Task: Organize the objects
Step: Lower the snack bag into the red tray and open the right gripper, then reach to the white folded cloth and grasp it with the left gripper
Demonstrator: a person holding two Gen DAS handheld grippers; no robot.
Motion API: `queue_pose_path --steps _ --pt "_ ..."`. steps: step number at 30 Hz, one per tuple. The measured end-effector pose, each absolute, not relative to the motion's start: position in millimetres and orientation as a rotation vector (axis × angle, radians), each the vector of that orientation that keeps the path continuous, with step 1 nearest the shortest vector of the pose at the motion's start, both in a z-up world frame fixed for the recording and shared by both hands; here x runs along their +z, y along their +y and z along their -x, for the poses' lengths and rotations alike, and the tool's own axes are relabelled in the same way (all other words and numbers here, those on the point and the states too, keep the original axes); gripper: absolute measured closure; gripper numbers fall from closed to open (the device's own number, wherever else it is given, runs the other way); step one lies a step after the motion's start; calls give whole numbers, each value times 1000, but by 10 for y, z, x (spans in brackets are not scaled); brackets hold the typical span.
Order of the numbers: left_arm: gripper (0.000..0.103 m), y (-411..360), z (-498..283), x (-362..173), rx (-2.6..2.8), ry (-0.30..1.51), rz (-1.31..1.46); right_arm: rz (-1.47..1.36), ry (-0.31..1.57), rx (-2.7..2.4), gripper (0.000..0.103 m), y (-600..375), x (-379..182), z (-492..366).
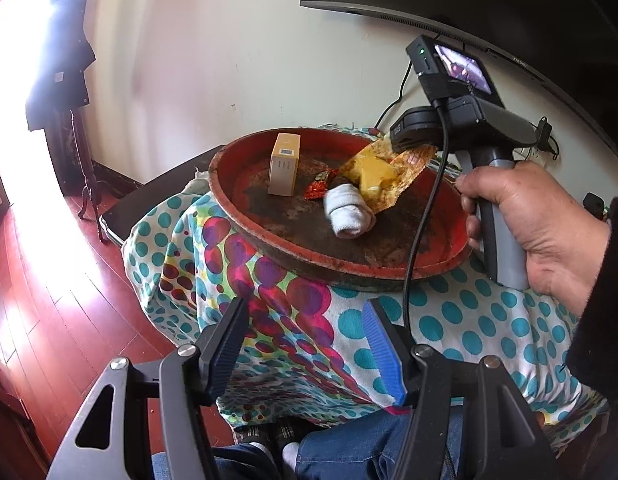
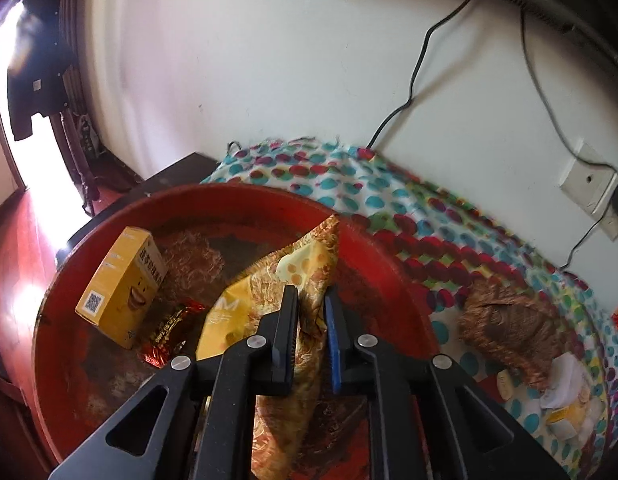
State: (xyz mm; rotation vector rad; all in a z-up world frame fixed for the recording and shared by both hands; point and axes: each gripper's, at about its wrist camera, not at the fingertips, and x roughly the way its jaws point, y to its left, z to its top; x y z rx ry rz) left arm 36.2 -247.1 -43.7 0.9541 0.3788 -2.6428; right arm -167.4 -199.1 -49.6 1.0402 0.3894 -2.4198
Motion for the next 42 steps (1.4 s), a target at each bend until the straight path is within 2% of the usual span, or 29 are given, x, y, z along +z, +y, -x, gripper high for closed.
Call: queue_pose_path --steps 2,5,6,7,8,10,11,12,13,18,26,30,36,42 --pt "42 -2469 -355 -441 -2643 380 -957 -1071 286 -2339 86 -1995 -562 1680" --pt "42 -2481 -342 -466 -2638 380 -966 -1036 346 -2332 85 -2098 -555 1597" --pt "42 -2486 -343 -471 -2638 379 -967 -1037 358 -2324 81 -2121 -560 1584" --pt "42 -2488 -348 -471 -2637 379 -965 -1049 360 -2322 69 -2125 -572 1586" --pt "42 -2495 -349 -474 -2635 380 -964 -1067 357 -2314 62 -2126 -586 1593" --pt "42 -2498 -350 -480 -2634 383 -966 -1078 354 -2330 30 -2097 -596 1587" --pt "42 -2495 -349 -483 -2634 379 -968 -1060 361 -2363 22 -2060 -578 1574" --pt "42 -2489 -348 -484 -2634 372 -968 -1041 367 -2394 8 -2023 -557 1557" --pt "42 -2488 -346 -483 -2635 368 -967 -1024 370 -2416 0 -1981 -530 1546" --pt "42 -2503 -351 -492 -2630 365 -959 -979 428 -2543 0 -1776 -390 1523" --pt "42 -2503 -363 -493 -2631 344 -933 -949 303 -2627 0 -1005 -249 1539" --pt "42 -2435 -355 -491 -2646 305 -932 -977 233 -2655 0 -416 -294 1544" --pt "42 -2159 -277 -518 -2713 220 -960 -994 264 -2751 0 405 -429 1505" --pt "42 -1717 -94 -526 -2806 182 -1018 -1105 141 -2781 0 1135 -665 1525"
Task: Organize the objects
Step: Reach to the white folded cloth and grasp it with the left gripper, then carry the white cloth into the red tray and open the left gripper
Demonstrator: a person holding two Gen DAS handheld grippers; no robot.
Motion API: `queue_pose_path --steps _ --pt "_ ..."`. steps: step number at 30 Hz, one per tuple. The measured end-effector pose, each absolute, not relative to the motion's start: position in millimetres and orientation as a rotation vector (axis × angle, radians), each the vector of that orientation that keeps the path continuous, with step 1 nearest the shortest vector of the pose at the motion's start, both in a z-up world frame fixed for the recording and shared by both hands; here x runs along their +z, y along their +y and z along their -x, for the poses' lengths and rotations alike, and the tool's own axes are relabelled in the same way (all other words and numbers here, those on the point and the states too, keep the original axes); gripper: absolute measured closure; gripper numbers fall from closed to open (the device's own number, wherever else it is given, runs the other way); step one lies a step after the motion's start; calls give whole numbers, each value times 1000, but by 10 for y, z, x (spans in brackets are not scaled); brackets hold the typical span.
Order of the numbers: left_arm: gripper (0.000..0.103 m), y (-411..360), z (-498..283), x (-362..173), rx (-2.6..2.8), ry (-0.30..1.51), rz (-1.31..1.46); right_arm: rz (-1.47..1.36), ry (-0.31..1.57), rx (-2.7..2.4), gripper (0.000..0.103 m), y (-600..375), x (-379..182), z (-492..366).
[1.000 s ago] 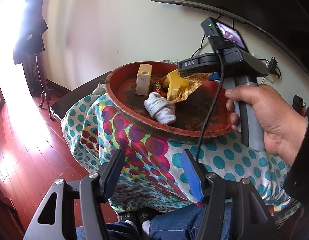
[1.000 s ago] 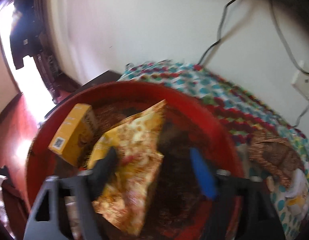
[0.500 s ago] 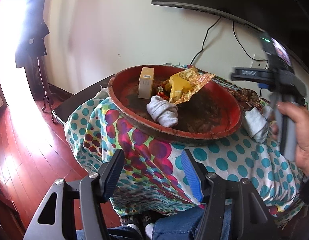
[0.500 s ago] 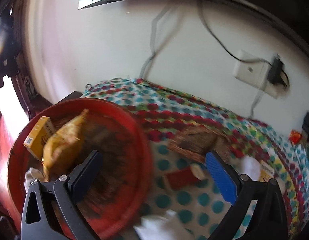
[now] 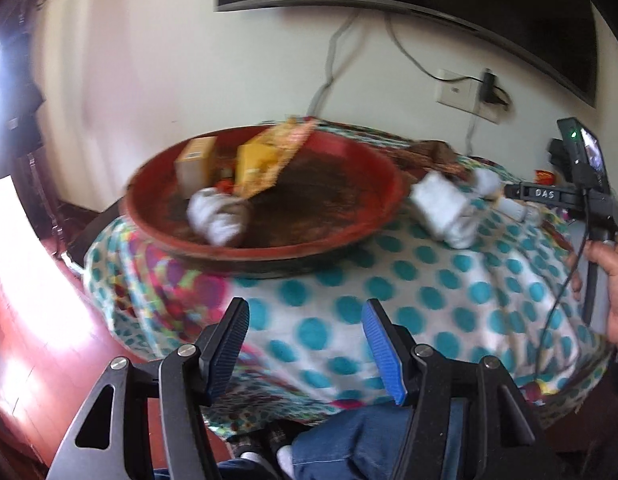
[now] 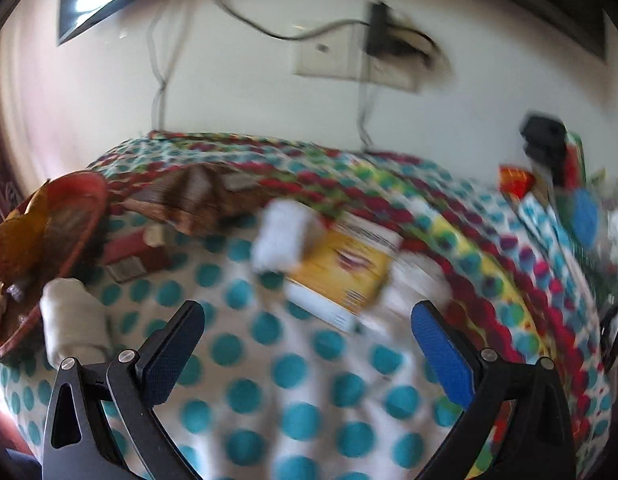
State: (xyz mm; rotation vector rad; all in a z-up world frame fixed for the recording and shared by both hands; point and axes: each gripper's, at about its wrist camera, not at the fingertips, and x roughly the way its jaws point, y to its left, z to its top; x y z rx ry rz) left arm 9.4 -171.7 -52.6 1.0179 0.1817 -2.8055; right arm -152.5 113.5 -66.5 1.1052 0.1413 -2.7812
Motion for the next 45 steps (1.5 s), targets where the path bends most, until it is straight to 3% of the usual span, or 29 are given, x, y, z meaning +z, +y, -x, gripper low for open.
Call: queue_pose_path --steps 7,19,37,38,39,41,45 --pt "39 -1183 312 -375 -2887 78 -1056 -1124 27 -2800 0 1575 -790 1494" --pt "34 -559 1071 -369 -2899 33 -1135 -1170 -426 -2749 0 2152 -901 1543" --pt "34 -337 1648 -610 -2781 -14 -1116 -1214 -460 -2697 0 2159 -976 1614" --pt "37 -333 1656 -606 -2783 -13 -1121 -1214 -460 -2697 0 2158 -977 1615" --pt "52 -324 1650 -598 -2788 -19 -1122 -1214 -460 -2697 0 2158 -976 1614" --pt "70 -294 1645 -569 -2795 -50 -1118 -1214 -461 -2697 0 2156 -976 1615" --pt "84 -301 1638 -497 -2828 -25 -1134 -1215 -458 -2697 0 2159 -975 1616"
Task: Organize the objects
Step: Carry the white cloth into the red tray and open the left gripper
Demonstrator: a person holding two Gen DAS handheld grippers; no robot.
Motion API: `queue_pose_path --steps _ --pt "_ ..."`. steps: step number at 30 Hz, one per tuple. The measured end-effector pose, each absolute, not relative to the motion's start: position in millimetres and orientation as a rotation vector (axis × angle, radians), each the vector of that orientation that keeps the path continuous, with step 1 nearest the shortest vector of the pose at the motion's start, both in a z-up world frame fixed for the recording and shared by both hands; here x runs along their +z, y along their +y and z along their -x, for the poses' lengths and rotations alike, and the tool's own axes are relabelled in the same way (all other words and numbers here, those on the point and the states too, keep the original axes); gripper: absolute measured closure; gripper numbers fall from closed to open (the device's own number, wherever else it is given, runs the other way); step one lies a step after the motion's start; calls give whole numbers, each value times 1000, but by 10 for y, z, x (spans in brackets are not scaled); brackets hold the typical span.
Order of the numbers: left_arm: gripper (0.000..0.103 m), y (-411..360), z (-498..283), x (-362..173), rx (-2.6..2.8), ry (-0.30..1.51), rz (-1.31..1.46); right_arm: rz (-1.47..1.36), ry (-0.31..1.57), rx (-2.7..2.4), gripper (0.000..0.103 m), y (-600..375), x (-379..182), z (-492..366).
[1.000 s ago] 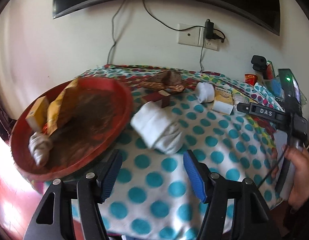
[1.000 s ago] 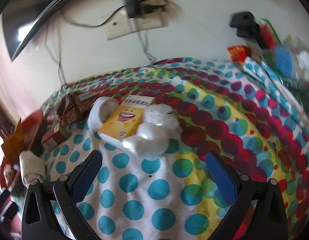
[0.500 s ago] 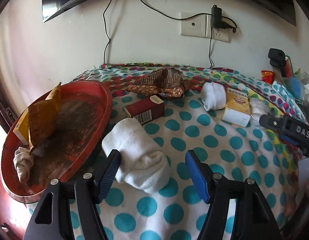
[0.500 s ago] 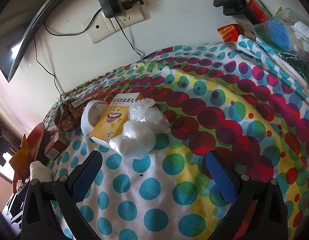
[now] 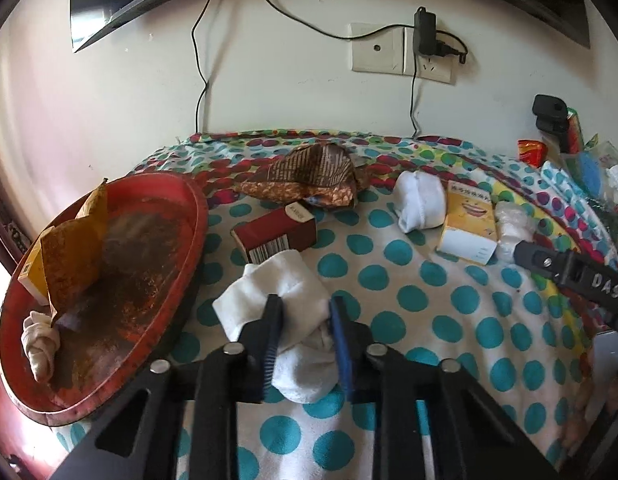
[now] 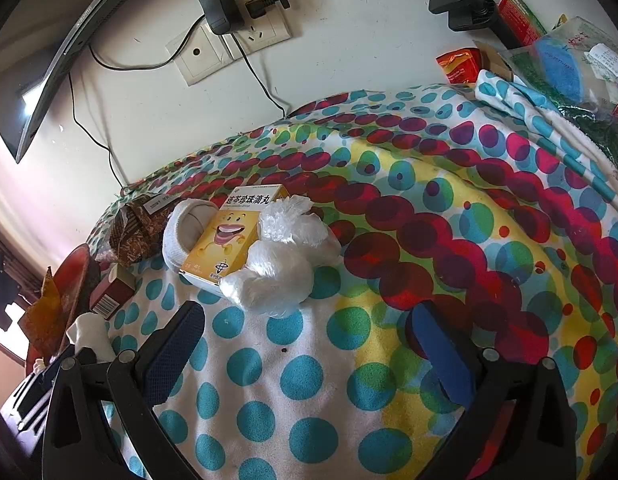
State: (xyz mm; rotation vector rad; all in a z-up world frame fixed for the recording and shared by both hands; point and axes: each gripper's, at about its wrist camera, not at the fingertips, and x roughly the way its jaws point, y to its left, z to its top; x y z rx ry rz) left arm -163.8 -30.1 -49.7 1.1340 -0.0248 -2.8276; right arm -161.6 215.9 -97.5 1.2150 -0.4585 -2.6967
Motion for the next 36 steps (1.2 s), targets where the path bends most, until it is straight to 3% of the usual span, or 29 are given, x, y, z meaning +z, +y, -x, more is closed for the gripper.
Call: queue_pose_path --steps 5,22,36 --pt "91 -241 1576 -346 -2888 -28 -1122 -1215 -458 -2696 0 2156 -975 1619" --pt "91 98 1411 83 -3001 -47 -1089 -1218 -451 -2695 0 2154 -976 1623" --pt "91 -293 1380 124 -2916 -39 -1076 -1219 -449 -2694 0 2159 -969 1628"
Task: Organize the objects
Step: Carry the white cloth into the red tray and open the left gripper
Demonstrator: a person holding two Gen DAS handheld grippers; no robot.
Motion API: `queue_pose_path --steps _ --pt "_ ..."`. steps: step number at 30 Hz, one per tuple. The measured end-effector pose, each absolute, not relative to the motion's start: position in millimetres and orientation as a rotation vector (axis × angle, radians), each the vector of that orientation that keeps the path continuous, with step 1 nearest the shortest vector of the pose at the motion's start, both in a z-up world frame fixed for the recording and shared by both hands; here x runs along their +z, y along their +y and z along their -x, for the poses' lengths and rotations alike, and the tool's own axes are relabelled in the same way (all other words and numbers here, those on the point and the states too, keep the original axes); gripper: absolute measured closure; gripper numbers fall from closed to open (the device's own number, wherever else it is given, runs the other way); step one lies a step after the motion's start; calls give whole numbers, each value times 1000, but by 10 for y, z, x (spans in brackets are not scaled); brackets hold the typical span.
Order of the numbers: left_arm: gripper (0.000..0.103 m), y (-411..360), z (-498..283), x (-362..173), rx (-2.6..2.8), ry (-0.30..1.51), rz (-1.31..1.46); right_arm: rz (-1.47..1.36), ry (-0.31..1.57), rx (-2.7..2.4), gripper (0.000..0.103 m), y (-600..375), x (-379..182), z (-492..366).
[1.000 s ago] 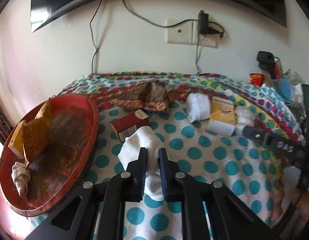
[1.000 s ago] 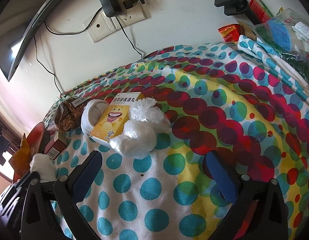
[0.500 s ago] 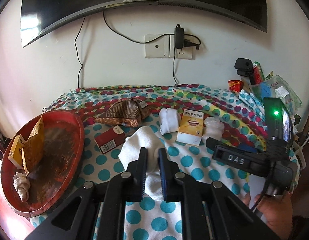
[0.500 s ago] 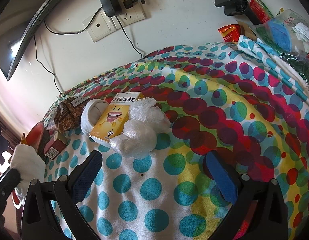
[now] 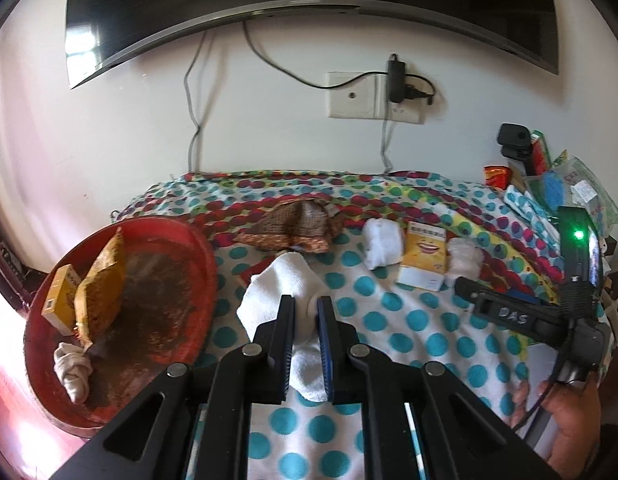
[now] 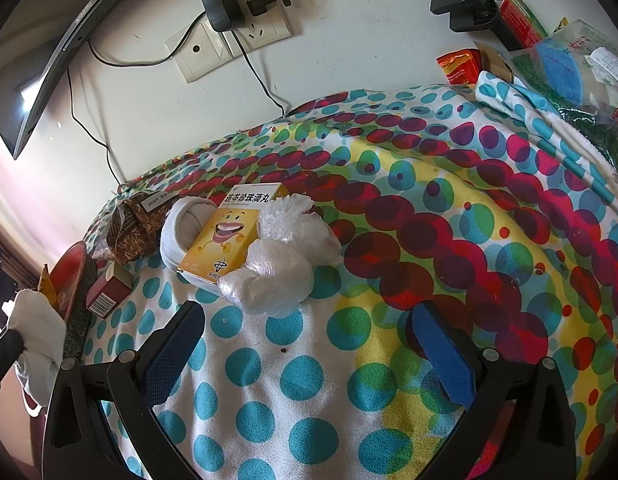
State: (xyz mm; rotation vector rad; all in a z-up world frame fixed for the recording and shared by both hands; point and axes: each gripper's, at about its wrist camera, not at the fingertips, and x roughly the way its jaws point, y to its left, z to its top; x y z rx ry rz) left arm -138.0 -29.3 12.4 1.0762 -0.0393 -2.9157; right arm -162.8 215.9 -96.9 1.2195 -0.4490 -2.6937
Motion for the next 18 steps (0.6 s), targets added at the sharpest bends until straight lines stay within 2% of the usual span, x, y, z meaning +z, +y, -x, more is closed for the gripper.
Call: queue_pose_path --steps 18 --pt "91 -988 1305 78 -2780 -13 -1071 -1220 -448 -2692 0 2159 -960 1634"
